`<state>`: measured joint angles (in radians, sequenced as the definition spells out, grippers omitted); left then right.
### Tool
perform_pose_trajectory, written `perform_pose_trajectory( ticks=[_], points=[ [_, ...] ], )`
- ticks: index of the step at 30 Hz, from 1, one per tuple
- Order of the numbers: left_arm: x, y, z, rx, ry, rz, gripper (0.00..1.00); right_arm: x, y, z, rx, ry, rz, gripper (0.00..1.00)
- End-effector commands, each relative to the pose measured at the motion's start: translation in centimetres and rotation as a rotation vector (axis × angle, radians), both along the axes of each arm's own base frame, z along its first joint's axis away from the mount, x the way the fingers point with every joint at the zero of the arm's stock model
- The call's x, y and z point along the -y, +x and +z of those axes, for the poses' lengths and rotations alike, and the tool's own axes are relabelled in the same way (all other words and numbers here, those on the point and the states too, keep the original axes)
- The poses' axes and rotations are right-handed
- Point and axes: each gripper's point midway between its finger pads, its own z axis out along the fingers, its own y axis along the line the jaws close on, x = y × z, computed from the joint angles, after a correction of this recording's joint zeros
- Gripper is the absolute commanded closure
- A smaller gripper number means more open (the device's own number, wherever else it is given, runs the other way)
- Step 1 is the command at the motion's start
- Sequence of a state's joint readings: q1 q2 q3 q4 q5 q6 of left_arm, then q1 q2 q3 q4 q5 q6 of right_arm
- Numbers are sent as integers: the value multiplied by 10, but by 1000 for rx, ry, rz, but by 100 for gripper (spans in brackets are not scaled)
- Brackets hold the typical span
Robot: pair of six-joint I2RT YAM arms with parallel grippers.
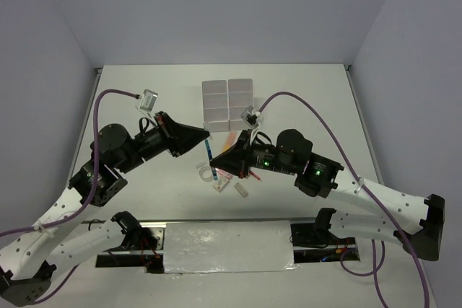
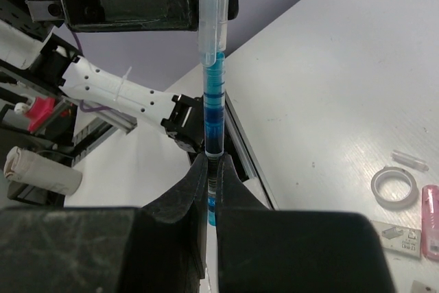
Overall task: Sort the stationery into containers
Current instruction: Close the pen cap on the pen.
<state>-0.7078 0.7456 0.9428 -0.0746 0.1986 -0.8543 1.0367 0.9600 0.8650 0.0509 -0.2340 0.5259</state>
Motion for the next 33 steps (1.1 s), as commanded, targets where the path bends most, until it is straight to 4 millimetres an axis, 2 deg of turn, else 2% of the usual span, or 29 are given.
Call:
perform_pose_trajectory(
  ticks=[1,10,16,23,33],
  points=[
    [-5,-4,0,48,26,1,100,4,1,48,74,119,-25,100],
    [-15,0,5,67,47,55,100,7,4,47,83,105,-43,100],
    [-20,0,24,94,-19,84,100,-7,0,31,44,69,15,100],
    [-31,3,40,122,-58,146,100,-9,-2,22,34,53,30,100],
    [-31,7,33,103,-46,161,100,2,-7,33,60,76,25,100]
  ],
)
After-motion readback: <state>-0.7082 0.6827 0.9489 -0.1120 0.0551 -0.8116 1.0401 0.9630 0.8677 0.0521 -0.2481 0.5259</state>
